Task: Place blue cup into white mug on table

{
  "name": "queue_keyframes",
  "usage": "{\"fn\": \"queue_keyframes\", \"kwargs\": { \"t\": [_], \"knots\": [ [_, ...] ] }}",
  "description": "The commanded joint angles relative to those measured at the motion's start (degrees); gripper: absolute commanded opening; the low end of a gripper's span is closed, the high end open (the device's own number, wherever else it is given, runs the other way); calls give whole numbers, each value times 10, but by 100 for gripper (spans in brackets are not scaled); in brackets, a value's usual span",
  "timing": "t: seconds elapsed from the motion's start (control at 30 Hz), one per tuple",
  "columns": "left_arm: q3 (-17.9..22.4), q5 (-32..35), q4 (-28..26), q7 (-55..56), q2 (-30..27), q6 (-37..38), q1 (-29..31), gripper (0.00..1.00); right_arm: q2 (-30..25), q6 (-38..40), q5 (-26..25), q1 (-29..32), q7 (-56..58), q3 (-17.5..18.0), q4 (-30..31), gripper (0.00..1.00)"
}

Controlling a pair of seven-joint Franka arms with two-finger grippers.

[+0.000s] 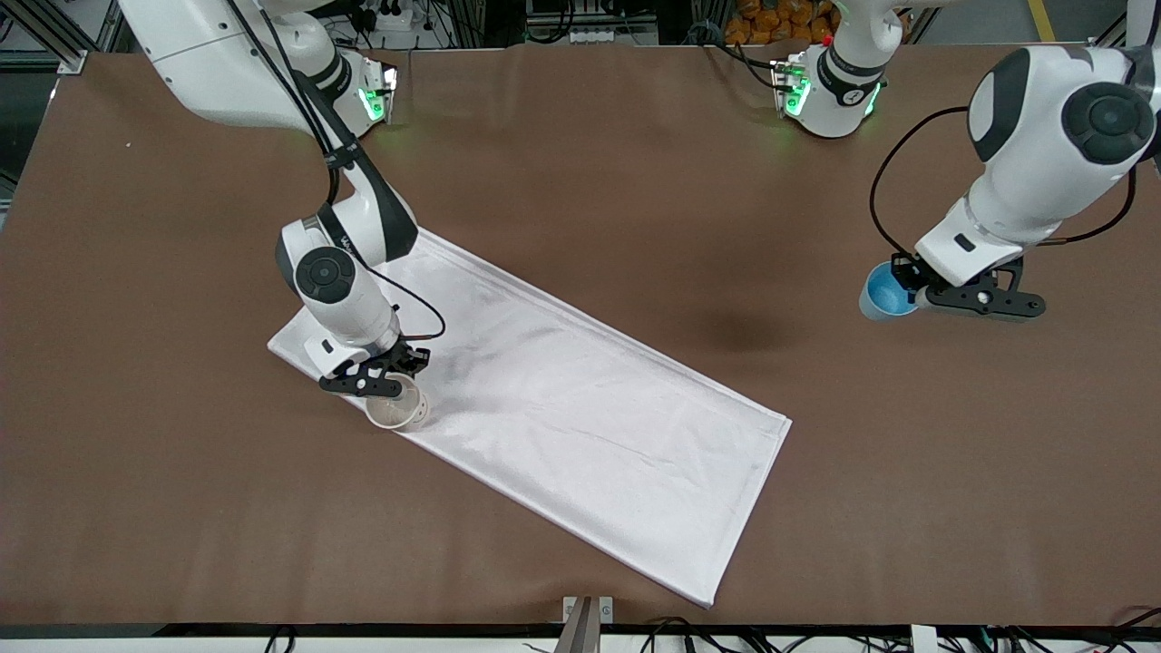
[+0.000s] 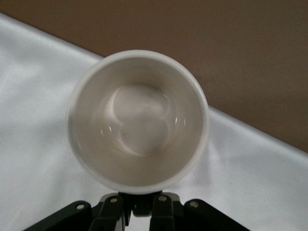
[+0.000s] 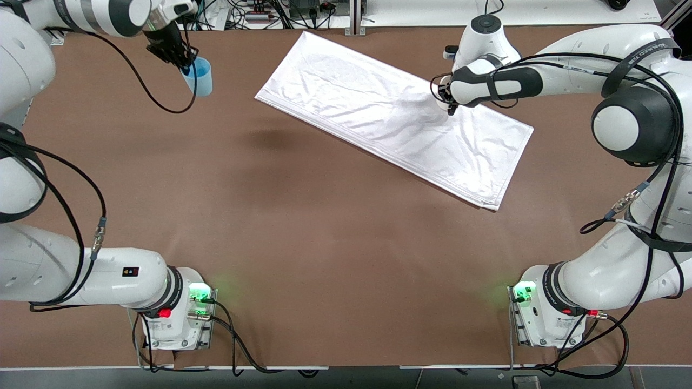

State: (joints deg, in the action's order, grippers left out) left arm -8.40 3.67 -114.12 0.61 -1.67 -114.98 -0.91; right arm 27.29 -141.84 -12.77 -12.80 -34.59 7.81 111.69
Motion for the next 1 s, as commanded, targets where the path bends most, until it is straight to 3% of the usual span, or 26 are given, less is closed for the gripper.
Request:
{"fn": "queue_keyframes", "kwargs": {
  "t": [0.0,0.33,0.8,0.97],
  "knots": [
    [-5,-35,77,43,-4,80,5,0,-20,35,-16,-18,-35,4,-23,0],
    [-2,-63,160,87,-4,163,6,0,-10,168,-8,-119,-127,11,-155,0],
    [-7,-89,189,115,-7,204,14,0,45,173,23,-281,-186,13,-256,0],
    [-42,-84,182,171,-5,213,10,0,85,171,21,-333,-207,12,-300,0]
  ]
}}
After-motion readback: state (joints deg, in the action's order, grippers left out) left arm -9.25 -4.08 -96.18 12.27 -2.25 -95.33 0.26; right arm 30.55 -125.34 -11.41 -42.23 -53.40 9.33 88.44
